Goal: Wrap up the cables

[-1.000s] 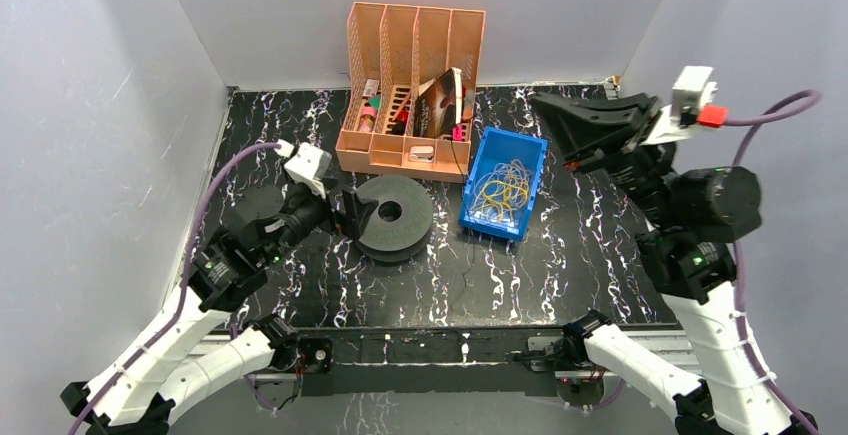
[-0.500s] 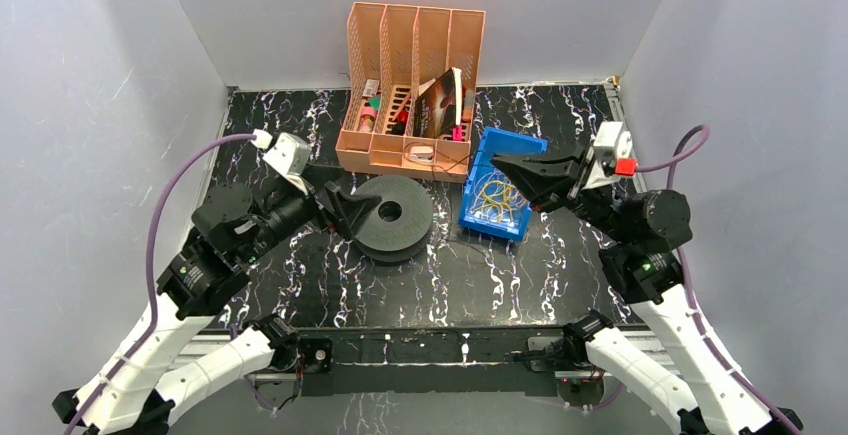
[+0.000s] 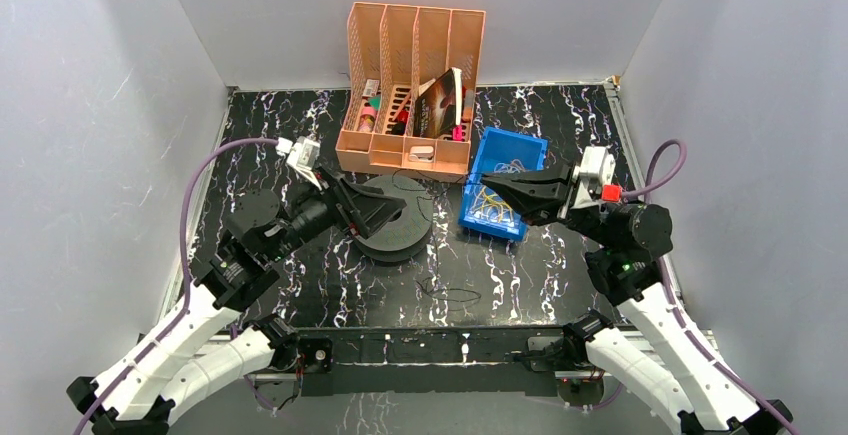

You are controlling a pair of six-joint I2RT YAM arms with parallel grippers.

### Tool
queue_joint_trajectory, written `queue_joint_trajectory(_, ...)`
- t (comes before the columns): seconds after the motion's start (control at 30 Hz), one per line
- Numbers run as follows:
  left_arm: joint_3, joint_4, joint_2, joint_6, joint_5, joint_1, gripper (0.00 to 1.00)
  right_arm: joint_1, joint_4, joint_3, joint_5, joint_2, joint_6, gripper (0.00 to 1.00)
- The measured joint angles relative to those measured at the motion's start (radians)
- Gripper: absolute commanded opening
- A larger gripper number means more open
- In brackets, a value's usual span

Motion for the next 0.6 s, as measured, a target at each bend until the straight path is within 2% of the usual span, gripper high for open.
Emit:
queue_joint_trajectory(0.27,-0.116,0.187,0.001,-0.275,0.010,0.000,0.98,0.000,0.078,-0.026,-0.045,-0.016,-0.006,0.00)
queue_joint_trajectory(0.5,-0.150,0.315,0.071,-0.431,0.045,0.000,0.88,0.000,0.112,-0.039,-0.080,-0.037,-0.009,0.00)
queue_joint_trajectory(0.6,-0.152,0.351,0.093,-0.465,0.061,0.000,0.77,0.000,0.127,-0.043,-0.088,-0.038,-0.009,0.00)
